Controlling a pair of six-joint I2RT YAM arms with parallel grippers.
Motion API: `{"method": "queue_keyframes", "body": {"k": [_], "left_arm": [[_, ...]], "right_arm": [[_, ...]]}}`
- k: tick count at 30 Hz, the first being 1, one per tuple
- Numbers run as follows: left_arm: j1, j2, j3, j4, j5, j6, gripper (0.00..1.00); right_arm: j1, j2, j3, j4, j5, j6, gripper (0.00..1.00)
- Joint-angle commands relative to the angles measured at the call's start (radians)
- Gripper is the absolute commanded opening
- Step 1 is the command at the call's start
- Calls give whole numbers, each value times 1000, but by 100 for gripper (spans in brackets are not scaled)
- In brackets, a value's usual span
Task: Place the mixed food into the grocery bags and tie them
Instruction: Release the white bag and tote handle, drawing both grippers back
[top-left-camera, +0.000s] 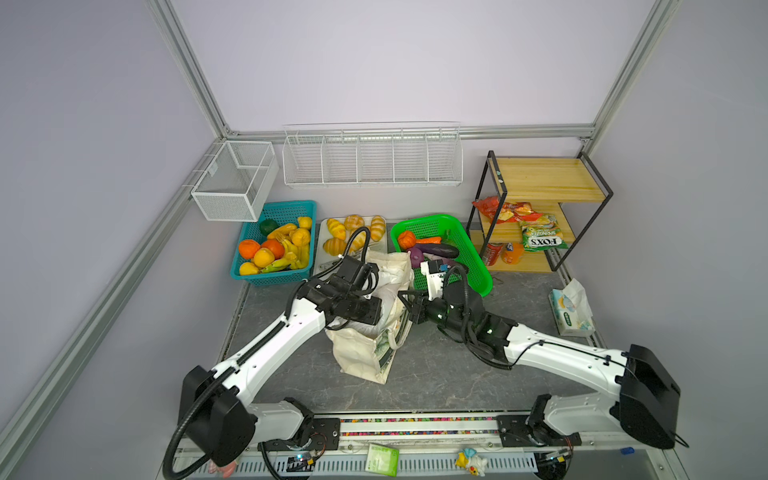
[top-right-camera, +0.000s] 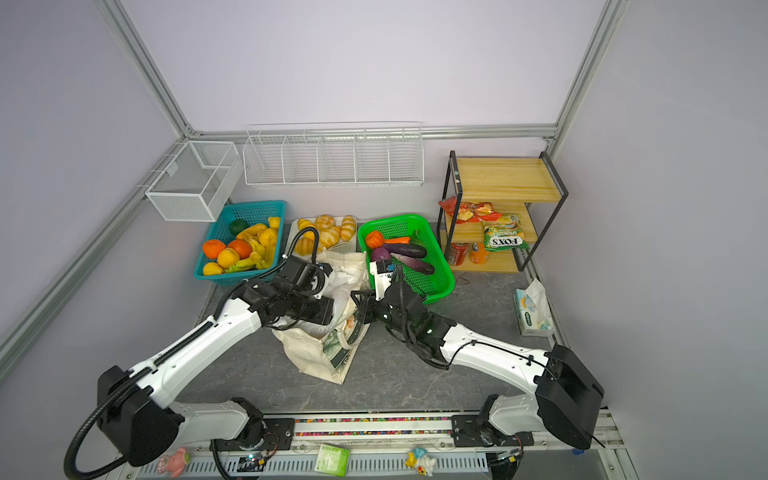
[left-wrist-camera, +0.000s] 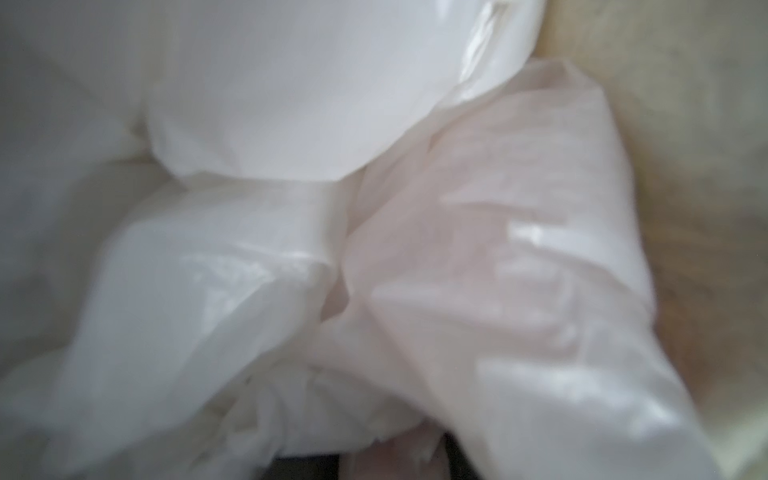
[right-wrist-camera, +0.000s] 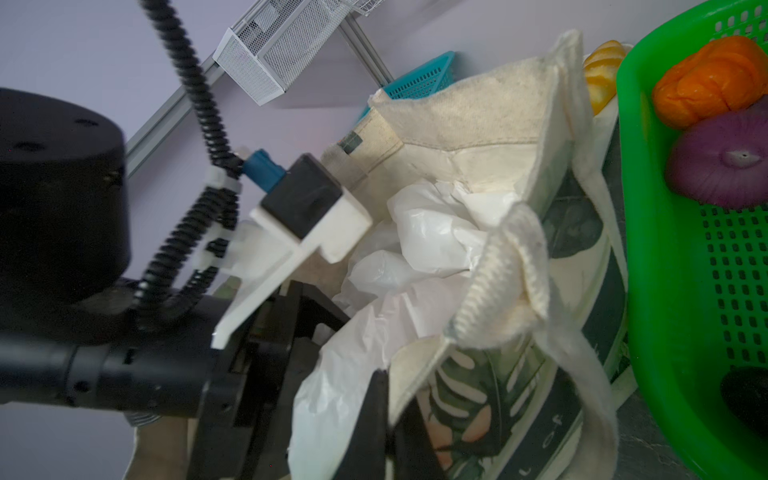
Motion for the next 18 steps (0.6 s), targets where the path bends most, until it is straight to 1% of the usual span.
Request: {"method": "queue_keyframes", "body": {"k": [1, 4, 9, 12, 18], "left_arm": [[-4, 74, -81, 60, 44, -4, 40], [-3, 46, -89, 91, 37, -12, 41], [-4, -98, -61, 85, -27, -4, 56], [-2, -191, -50, 106, -59, 13, 62], [5, -366, -33, 177, -139, 45, 70]], "right_arm": [[-9, -25, -13, 52, 5, -12, 7], [-10, -40, -24, 39, 17, -20, 7], [-10, -69, -44, 30, 54, -40, 7], [-9, -80, -46, 26, 64, -54, 7], [-9, -105, -14, -42, 82, -115, 14]]}}
